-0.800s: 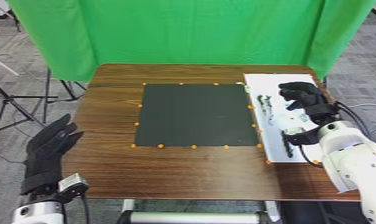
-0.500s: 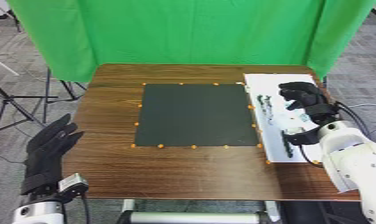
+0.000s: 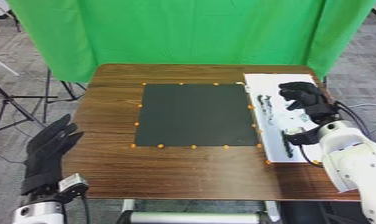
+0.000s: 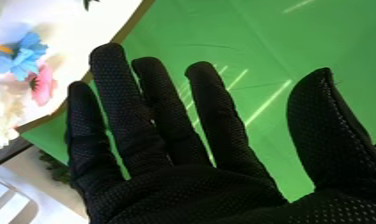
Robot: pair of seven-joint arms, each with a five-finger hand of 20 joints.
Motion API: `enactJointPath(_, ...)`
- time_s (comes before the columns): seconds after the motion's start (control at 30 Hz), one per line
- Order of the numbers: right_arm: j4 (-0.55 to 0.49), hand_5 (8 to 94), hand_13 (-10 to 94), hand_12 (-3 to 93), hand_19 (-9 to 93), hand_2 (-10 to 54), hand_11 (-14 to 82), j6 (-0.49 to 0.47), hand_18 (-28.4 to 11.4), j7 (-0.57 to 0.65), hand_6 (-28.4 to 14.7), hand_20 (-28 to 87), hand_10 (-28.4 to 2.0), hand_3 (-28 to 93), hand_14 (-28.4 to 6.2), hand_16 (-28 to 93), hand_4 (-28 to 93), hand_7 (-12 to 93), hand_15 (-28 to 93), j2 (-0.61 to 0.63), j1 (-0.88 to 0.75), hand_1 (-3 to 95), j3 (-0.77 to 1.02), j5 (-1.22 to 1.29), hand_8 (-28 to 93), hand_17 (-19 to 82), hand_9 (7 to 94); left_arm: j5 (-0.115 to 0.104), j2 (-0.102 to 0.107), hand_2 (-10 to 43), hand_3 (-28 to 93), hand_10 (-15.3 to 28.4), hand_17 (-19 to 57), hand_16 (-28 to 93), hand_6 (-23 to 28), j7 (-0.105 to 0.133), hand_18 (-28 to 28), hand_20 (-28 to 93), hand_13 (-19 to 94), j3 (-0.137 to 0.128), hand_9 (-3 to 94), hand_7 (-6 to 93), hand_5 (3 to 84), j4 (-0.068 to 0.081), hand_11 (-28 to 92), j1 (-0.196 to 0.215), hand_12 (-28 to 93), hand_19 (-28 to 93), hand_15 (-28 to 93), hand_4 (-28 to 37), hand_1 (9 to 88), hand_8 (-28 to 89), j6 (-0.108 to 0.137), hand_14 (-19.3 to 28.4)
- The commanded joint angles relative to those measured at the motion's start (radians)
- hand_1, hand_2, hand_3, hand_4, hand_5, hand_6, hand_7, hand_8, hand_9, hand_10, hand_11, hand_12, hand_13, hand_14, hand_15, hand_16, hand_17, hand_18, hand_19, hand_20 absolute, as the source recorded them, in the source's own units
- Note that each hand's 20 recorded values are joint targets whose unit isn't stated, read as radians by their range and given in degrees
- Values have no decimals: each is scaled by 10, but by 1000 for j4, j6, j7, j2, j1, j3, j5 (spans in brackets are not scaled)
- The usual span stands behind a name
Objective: Arrange flowers
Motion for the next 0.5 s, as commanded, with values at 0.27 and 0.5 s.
enactJointPath(0.27,-149,549,632,160,932,63,272,36,-225,398,-101,14,-202,773,-163,106,-229,145,648,73,-15,242,-25,-257,-102,396,611,6,-2,56,822,194,-91,-180,98,-4,219,30,239,-16,318,164,380,-6,365,27,49,616,654,-201,266,-114,4,269)
enactJointPath(0.5,-217,628,728,186,932,22,314,-152,-184,520,-120,191,-201,757,-128,138,-210,144,674,63,-59,297,-1,-408,-92,523,715,-13,10,56,821,194,-91,-180,98,16,219,30,239,-21,317,164,380,-8,365,38,50,617,654,-201,266,-115,10,269)
